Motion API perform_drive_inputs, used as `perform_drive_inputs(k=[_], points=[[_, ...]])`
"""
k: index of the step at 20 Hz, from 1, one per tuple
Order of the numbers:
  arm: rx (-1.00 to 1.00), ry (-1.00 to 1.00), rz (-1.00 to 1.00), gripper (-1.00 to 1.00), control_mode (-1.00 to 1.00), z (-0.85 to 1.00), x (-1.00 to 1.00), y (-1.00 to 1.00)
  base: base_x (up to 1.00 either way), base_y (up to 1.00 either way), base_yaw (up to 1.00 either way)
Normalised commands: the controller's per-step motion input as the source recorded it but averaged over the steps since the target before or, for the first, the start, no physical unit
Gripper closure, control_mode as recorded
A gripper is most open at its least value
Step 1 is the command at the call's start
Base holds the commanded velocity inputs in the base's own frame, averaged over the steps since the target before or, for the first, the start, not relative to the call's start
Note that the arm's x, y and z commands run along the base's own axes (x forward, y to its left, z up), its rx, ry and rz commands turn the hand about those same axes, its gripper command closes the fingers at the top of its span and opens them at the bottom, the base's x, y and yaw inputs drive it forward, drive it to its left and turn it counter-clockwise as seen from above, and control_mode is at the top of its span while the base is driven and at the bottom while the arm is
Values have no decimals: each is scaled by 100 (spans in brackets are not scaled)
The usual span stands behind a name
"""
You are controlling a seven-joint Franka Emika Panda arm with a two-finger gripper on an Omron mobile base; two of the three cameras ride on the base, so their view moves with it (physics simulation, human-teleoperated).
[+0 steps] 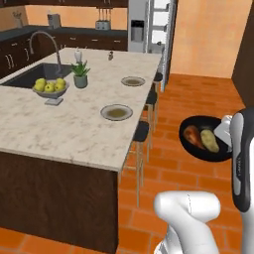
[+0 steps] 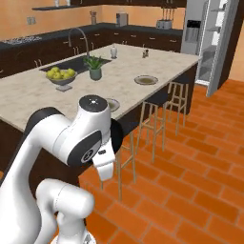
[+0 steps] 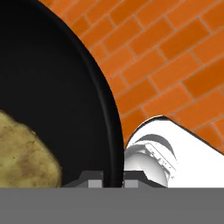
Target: Pick the chicken drumstick and potato from their plates and place them in the bowl. Then put the bowl in the fridge.
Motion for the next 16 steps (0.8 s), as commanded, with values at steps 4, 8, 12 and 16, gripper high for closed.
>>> perform_drive_inputs(k=[4, 8, 12, 16], points=[[0, 0, 0, 100, 100, 0, 0, 0, 97, 100, -10], [0, 0, 0, 100, 100, 0, 0, 0, 30, 100, -7], [0, 0, 0, 100, 100, 0, 0, 0, -86, 100, 0], [0, 0, 0, 100, 100, 0, 0, 0, -68, 100, 0]])
